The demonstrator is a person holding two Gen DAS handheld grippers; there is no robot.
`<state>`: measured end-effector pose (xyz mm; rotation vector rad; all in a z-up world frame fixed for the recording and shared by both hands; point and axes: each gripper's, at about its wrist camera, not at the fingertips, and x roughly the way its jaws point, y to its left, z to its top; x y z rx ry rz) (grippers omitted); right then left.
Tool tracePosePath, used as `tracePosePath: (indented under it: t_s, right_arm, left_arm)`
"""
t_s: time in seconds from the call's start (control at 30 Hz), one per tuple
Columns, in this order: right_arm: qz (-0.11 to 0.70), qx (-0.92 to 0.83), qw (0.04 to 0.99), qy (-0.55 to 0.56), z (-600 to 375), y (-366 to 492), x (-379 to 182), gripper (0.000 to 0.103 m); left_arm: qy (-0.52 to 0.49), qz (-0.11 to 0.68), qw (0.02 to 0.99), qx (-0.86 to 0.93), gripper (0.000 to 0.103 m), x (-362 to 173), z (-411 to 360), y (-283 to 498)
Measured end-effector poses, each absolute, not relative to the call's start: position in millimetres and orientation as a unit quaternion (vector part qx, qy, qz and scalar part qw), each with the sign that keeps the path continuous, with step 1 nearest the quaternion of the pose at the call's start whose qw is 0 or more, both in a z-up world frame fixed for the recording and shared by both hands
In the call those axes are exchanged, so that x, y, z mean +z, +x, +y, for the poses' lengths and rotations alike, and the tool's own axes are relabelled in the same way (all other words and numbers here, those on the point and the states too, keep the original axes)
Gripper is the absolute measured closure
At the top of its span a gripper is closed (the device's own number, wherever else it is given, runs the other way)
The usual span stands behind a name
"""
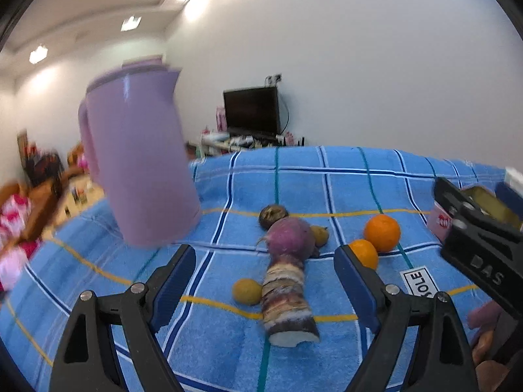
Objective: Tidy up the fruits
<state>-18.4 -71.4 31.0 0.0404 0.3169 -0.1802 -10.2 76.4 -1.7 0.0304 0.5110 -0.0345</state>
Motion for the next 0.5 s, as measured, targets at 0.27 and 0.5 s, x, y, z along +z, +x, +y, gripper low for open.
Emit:
tracePosePath:
  t_s: [0.27,0.5]
  right_arm:
    - [0.171,-0.075,0.982,0.014,-68,-17,29,0.0]
    - [0.156,-0.067,0.985,0.013,-64,-26,30,0.0]
  left_arm:
    - [-0.114,0.264,0.958,-0.018,0.016,1,138,-1]
    - [-0.021,0.17,0.985,-0.017,0.007,15,111,-31]
